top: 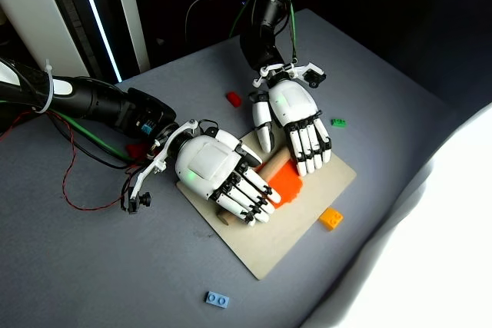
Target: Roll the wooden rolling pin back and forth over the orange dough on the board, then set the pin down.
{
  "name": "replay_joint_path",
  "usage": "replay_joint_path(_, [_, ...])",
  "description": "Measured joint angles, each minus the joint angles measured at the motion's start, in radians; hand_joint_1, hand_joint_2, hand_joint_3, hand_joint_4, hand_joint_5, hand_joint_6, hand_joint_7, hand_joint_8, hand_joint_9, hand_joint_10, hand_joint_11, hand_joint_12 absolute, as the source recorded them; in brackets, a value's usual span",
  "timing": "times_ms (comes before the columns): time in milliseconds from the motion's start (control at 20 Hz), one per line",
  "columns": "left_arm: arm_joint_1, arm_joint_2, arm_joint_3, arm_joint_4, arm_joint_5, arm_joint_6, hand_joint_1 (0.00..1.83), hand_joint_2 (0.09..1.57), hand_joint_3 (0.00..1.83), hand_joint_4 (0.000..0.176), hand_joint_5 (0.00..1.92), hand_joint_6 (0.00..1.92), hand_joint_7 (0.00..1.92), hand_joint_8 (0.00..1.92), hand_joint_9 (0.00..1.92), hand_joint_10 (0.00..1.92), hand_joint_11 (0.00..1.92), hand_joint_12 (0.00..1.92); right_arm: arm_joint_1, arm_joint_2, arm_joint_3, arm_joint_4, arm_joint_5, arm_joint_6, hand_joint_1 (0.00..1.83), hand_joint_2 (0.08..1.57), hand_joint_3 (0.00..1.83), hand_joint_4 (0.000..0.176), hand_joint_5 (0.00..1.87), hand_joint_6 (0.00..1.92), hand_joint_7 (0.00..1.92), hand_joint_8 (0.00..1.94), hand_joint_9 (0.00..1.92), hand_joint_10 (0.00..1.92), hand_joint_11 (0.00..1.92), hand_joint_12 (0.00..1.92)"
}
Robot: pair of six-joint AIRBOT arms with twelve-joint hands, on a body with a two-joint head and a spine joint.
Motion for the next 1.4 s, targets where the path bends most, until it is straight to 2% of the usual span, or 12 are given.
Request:
replay_joint_path(200, [0.014, 0.011, -0.023, 0.004, -0.016, -0.005, 0.0, 1.51, 0.0, 0.0, 0.36, 0.01, 0.42, 0.0, 0.34, 0.01, 0.0, 0.66, -0.007, 0.0, -0.003, -0.005, 0.005, -0.008, 0.0, 1.53, 0.0, 0.0, 0.48, 0.05, 0.58, 0.01, 0.53, 0.08, 0.0, 1.27])
replay_joint_path(450, [0.02, 0.011, -0.029, 0.02, -0.026, -0.008, 0.0, 1.5, 0.0, 0.0, 0.37, 0.01, 0.44, 0.0, 0.36, 0.01, 0.0, 0.73, -0.007, 0.0, -0.003, -0.005, 0.007, -0.019, 0.0, 1.54, 0.0, 0.0, 0.5, 0.05, 0.59, 0.01, 0.53, 0.09, 0.0, 1.27])
replay_joint_path(900, [0.045, 0.011, -0.058, 0.032, -0.071, -0.008, 0.0, 1.51, 0.0, 0.0, 0.35, 0.0, 0.43, 0.0, 0.34, 0.0, 0.0, 0.69, -0.018, -0.009, -0.019, -0.001, 0.047, -0.054, 0.0, 1.55, 0.0, 0.0, 0.48, 0.03, 0.56, 0.0, 0.51, 0.08, 0.0, 1.23])
replay_joint_path(1400, [0.06, 0.019, -0.081, 0.034, -0.081, -0.01, 0.0, 1.51, 0.0, 0.0, 0.36, 0.0, 0.44, 0.0, 0.36, 0.01, 0.0, 0.73, -0.032, -0.009, -0.044, -0.014, 0.077, -0.089, 0.0, 1.55, 0.0, 0.0, 0.51, 0.04, 0.6, 0.01, 0.53, 0.1, 0.0, 1.23])
